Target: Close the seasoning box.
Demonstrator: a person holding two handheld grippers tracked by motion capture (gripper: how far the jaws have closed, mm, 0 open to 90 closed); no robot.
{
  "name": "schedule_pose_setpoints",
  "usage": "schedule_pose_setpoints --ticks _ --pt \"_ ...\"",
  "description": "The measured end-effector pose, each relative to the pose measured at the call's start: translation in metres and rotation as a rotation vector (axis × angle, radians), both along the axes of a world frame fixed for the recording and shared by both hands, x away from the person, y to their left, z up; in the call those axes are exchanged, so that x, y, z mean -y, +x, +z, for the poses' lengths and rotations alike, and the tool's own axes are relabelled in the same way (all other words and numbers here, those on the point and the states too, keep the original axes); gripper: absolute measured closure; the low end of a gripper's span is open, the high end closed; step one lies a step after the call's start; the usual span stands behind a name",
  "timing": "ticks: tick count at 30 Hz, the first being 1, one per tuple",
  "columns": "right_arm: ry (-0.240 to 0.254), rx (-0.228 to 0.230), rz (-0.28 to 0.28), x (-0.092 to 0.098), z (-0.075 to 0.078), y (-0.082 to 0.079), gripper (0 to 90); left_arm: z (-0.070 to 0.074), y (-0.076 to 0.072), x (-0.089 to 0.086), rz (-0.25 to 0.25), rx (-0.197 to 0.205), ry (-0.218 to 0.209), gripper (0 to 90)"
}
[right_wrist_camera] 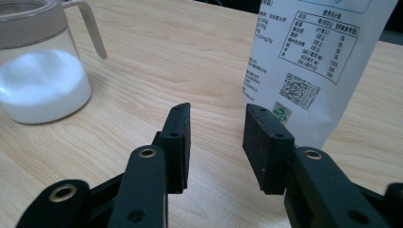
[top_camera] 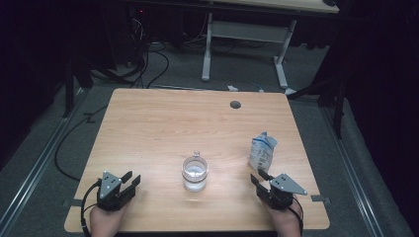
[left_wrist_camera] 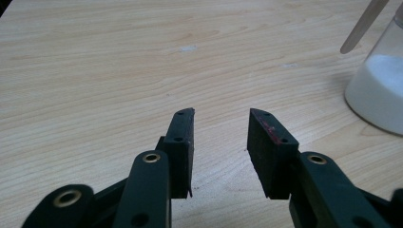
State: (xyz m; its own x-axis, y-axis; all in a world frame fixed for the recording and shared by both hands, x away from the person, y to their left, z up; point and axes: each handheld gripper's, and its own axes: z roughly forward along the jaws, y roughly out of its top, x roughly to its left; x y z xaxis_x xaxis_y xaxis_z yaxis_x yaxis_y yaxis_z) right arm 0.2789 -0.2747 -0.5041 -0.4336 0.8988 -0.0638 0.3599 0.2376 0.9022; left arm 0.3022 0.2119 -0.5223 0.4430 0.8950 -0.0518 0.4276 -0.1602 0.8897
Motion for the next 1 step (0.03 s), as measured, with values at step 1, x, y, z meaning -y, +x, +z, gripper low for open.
schedule_pose_setpoints --ticks 1 --pt "0.002 0.001 -0.002 0.0003 0.0002 -0.0004 62.5 0.0001 0.0003 0.0003 -0.002 0.0 0.0 62.3"
